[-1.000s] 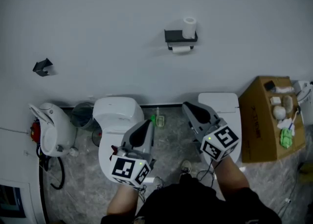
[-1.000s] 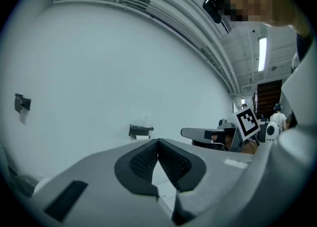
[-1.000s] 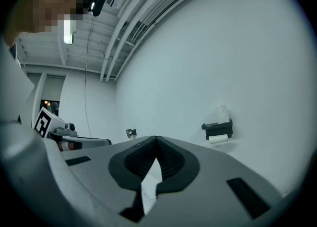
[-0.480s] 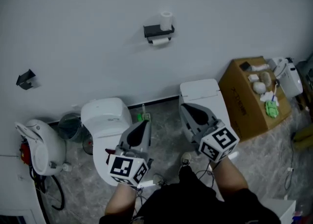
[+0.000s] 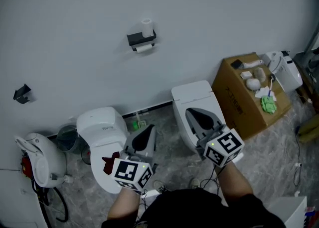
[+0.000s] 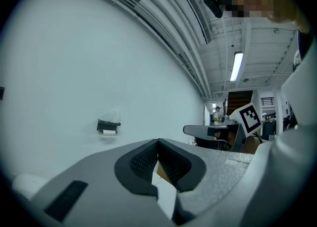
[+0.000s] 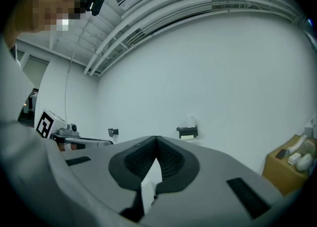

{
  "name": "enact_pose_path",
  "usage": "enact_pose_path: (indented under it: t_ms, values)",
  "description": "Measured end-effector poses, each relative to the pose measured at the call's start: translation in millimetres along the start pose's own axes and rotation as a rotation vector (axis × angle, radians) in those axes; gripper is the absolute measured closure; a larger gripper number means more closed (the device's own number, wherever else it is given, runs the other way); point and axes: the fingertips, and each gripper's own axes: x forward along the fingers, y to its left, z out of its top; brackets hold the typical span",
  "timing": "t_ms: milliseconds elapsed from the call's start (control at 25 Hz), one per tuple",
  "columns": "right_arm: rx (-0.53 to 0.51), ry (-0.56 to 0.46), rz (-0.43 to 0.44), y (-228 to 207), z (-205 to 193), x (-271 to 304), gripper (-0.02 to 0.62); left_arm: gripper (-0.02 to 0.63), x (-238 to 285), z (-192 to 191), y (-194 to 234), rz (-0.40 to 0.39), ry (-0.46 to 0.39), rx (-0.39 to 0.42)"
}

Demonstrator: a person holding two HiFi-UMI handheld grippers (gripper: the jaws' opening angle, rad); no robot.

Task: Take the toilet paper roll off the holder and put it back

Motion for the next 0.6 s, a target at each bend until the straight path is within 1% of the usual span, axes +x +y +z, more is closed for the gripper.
enact_pose_path:
  t_ms: [120,360,600]
  values:
    - [0.007,-0.002,0.033,-18,0,-20,0.597,0.601,14,-6,-27,0.026,0.006,-0.003]
    - [0.026,0.009,0.110,-55,-6,-64,0.597,0.601,40,-26,-96,0.061,0.030,0.013]
    - [0.040,0.018,0.184,-77,-14,-92,0.597,0.601,50,-40,-135,0.132,0.042,0.004]
